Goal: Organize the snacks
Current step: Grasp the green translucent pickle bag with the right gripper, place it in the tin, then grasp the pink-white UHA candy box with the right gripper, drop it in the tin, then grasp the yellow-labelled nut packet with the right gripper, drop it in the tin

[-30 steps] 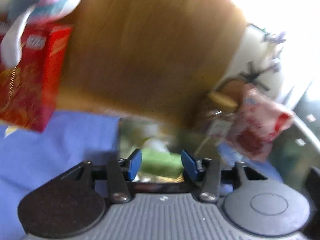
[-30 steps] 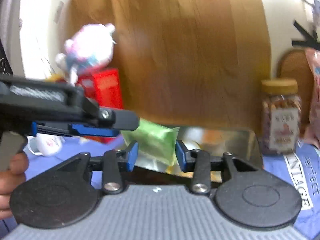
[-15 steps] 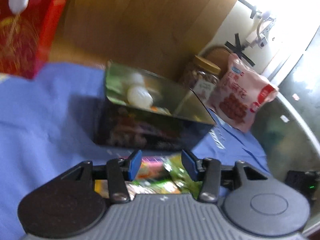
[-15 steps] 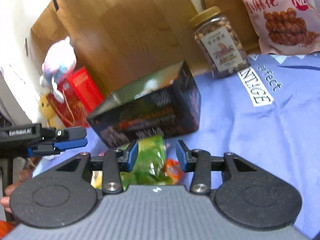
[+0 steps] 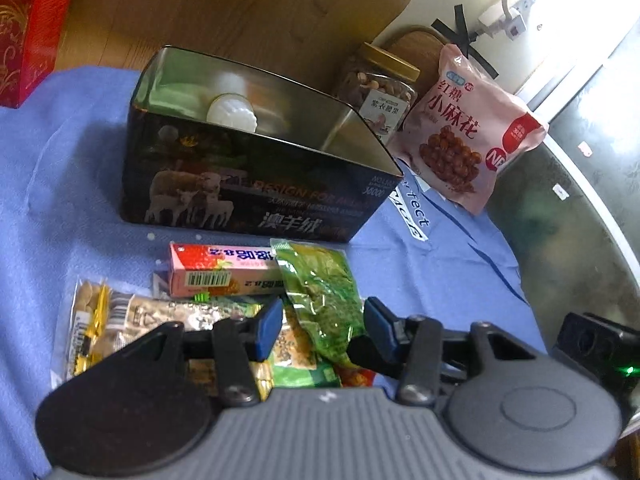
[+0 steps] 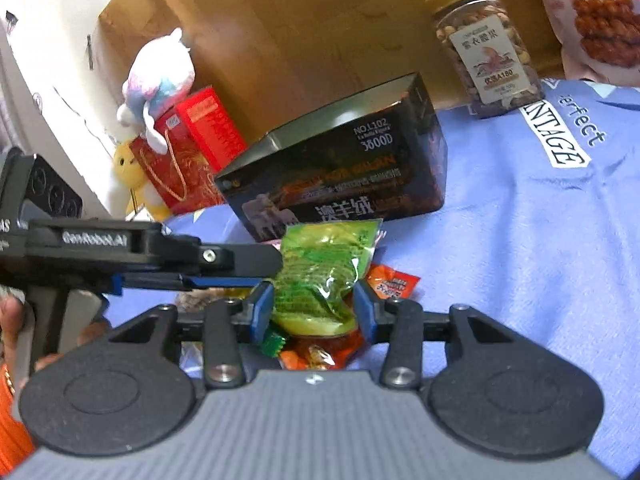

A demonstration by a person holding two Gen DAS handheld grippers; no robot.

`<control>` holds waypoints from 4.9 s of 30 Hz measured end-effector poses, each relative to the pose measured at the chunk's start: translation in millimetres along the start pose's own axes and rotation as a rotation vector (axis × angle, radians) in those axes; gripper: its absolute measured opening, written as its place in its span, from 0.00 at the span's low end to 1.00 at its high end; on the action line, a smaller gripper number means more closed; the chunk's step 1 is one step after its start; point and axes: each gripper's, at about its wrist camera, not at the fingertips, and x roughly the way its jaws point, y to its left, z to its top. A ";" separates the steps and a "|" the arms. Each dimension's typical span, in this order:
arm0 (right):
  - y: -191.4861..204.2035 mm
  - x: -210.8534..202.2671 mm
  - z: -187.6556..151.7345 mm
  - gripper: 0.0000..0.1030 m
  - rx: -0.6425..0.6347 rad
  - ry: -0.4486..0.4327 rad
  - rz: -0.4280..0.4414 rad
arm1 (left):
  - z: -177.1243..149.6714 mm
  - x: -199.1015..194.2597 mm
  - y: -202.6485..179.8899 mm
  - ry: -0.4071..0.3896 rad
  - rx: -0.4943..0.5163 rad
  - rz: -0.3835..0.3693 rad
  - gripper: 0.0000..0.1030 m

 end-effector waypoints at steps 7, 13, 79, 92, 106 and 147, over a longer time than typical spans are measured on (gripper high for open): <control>1.5 4.1 -4.7 0.61 -0.055 0.007 0.027 | 3.1 9.6 -14.0 0.016 0.059 0.010 0.42; 6.7 2.4 -7.0 0.53 -0.112 -0.016 -0.014 | -2.7 11.0 -20.4 -0.003 0.068 0.026 0.21; 35.1 12.0 39.2 0.35 -0.097 -0.209 -0.108 | 39.7 -54.9 15.0 -0.190 0.033 0.097 0.37; 21.5 25.7 67.5 0.39 -0.053 -0.261 -0.096 | 72.9 -49.0 34.1 -0.283 0.004 0.119 0.52; 32.0 -0.9 -7.1 0.46 -0.055 -0.028 0.033 | -21.4 -74.8 82.0 -0.110 -0.075 0.122 0.60; 24.7 -2.1 37.6 0.54 -0.078 -0.214 -0.142 | 44.0 -63.0 42.5 -0.204 -0.014 0.039 0.44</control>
